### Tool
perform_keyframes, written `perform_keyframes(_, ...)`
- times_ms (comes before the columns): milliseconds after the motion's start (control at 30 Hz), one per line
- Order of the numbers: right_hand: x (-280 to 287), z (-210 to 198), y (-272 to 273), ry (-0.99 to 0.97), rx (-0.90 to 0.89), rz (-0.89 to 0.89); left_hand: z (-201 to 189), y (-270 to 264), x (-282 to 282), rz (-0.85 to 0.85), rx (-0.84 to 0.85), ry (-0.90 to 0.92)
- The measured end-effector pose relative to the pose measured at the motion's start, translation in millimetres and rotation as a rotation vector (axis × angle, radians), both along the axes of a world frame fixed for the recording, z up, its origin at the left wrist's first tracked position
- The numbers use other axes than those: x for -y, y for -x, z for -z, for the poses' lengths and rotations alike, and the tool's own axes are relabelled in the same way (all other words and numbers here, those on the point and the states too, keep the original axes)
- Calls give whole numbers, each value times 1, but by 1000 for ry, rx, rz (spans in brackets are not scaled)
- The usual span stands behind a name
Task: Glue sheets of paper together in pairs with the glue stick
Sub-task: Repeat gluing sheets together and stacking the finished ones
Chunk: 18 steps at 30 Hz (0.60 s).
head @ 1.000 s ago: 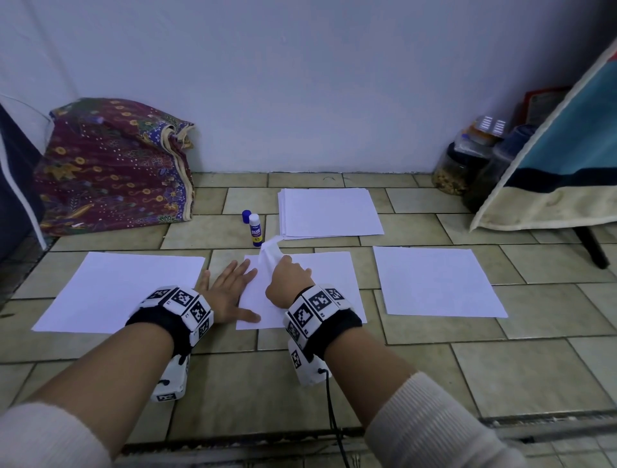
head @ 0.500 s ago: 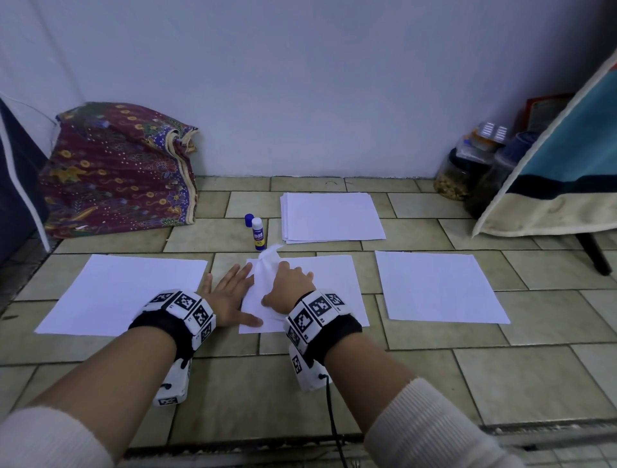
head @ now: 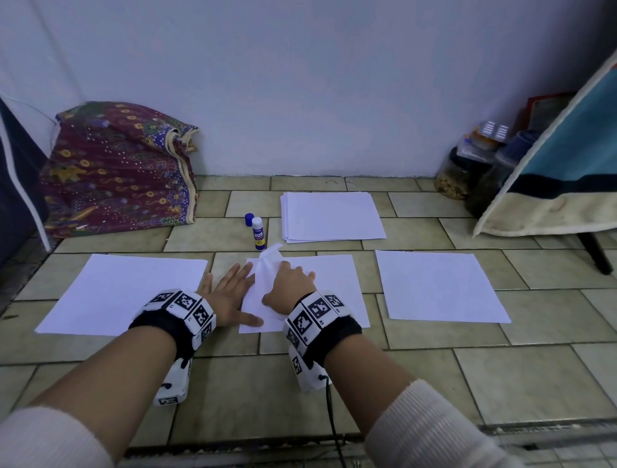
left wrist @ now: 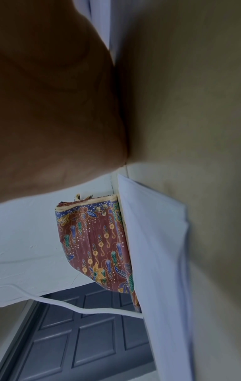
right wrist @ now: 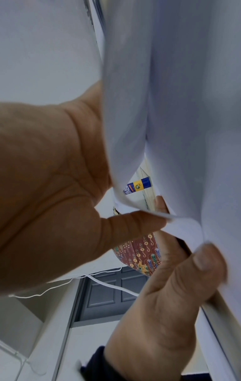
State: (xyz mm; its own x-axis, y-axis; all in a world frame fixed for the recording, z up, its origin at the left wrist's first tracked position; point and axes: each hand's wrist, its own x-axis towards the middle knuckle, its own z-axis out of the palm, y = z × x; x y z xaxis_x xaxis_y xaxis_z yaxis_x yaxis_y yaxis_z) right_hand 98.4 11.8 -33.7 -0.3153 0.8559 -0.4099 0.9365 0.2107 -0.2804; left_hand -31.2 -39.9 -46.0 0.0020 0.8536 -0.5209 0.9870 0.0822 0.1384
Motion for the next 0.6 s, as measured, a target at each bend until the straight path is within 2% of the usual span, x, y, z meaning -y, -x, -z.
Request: perform_keyframes(600, -1, -10, -7, -60, 9, -75, 4, 1, -1, -9, -15, -19)
